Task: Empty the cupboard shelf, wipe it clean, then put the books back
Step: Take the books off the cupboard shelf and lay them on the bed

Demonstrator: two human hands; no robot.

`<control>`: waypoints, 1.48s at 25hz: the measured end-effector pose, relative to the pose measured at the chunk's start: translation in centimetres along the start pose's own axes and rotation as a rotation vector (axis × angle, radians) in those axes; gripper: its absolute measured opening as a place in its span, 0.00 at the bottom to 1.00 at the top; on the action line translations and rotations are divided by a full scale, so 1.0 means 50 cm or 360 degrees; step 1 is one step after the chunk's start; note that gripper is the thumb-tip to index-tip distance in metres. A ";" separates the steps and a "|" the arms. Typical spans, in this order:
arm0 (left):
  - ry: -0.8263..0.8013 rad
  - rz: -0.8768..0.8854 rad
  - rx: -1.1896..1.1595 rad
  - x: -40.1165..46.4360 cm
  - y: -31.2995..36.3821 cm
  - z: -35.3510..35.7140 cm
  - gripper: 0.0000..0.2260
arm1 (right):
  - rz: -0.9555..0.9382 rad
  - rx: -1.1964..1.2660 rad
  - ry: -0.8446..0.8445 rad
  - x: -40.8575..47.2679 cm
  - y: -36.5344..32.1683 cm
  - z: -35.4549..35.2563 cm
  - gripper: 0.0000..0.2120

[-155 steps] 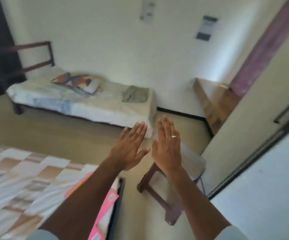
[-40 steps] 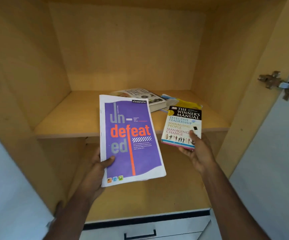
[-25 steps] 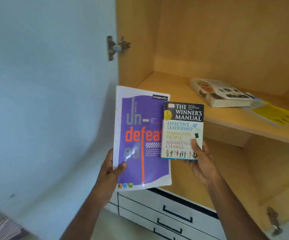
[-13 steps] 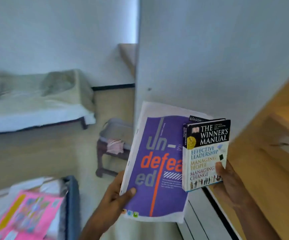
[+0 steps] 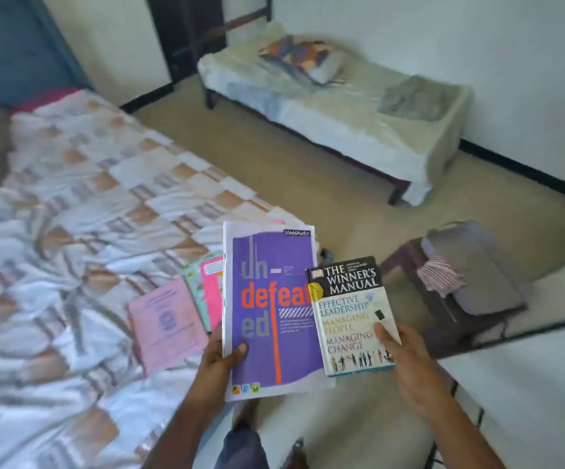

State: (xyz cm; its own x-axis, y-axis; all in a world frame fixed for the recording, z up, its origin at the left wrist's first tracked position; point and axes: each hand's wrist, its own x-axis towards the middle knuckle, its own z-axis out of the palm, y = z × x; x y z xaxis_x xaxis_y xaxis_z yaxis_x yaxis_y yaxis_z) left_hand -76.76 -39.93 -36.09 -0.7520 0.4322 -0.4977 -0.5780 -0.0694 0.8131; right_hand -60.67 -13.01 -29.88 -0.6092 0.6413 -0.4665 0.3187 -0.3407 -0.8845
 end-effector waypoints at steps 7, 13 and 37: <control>0.0615 -0.0207 0.0032 0.082 -0.107 -0.238 0.21 | 0.0220 -0.0473 -0.0163 0.152 0.155 0.199 0.07; 0.0830 -0.0302 0.0033 0.217 -0.128 -0.403 0.21 | 0.0335 -0.0543 -0.0198 0.241 0.264 0.385 0.08; 0.0215 -0.0654 0.1948 0.573 -0.167 -0.635 0.30 | 0.0601 -0.0677 -0.0159 0.580 0.485 0.746 0.05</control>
State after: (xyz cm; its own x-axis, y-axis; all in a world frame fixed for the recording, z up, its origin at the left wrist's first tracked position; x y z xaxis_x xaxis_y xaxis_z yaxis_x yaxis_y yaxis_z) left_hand -103.51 -55.50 -66.73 -0.6573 0.1270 -0.7428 -0.1633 0.9383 0.3050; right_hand -97.68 -28.30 -64.75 -0.4555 0.4539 -0.7658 0.7788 -0.2135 -0.5898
